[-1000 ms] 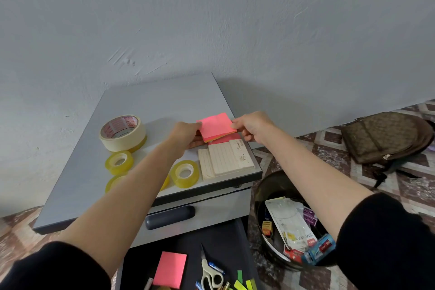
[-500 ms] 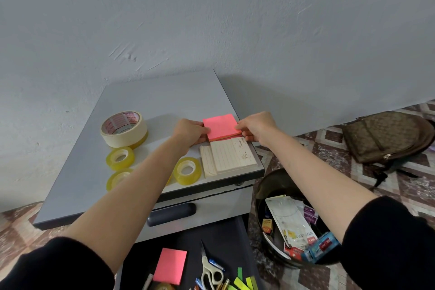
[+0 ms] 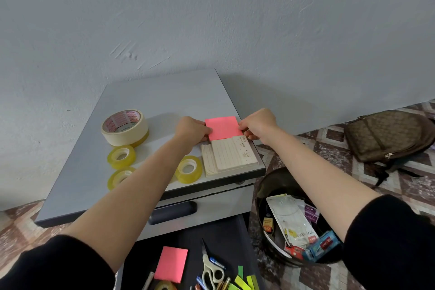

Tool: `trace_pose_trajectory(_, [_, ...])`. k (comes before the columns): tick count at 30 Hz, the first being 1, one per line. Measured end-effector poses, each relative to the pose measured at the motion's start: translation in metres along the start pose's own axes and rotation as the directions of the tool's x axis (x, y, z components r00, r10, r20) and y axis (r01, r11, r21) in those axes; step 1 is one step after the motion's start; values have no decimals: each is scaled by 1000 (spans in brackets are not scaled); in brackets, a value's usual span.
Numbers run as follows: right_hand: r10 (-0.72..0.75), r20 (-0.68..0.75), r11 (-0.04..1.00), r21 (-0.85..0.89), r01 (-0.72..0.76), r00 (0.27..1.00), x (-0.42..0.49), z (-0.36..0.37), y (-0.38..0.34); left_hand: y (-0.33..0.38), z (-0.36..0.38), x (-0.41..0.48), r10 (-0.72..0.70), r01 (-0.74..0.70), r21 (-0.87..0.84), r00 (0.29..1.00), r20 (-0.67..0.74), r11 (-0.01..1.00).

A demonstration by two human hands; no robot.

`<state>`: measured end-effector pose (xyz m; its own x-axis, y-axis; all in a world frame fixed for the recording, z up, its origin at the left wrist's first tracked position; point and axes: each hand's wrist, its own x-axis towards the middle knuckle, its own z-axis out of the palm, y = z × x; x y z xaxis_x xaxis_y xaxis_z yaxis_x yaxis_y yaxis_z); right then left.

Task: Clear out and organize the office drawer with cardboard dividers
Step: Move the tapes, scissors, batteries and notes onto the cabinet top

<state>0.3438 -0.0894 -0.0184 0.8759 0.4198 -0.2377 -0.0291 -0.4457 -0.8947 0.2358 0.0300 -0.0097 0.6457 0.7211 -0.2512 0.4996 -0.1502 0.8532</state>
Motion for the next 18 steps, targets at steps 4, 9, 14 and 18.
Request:
trace_pose_trajectory(4, [-21,17,993,-116,23,1000,-4,-3,-3,-1,0,3,-9,9,0,999,-32,1000])
trace_pose_trajectory(9, [-80,28,988,-129,83,996,-3,-1,-1,-1,2,5,-3,4,16,998,-61,1000])
trace_pose_trajectory(14, [-68,-4,992,-102,67,998,-6,0,-1,-1,0,11,2,4,86,998,-70,996])
trace_pose_trajectory(18, [-118,-71,993,-24,117,990,-20,-7,-5,1,-7,-7,84,-71,133,992,-98,989])
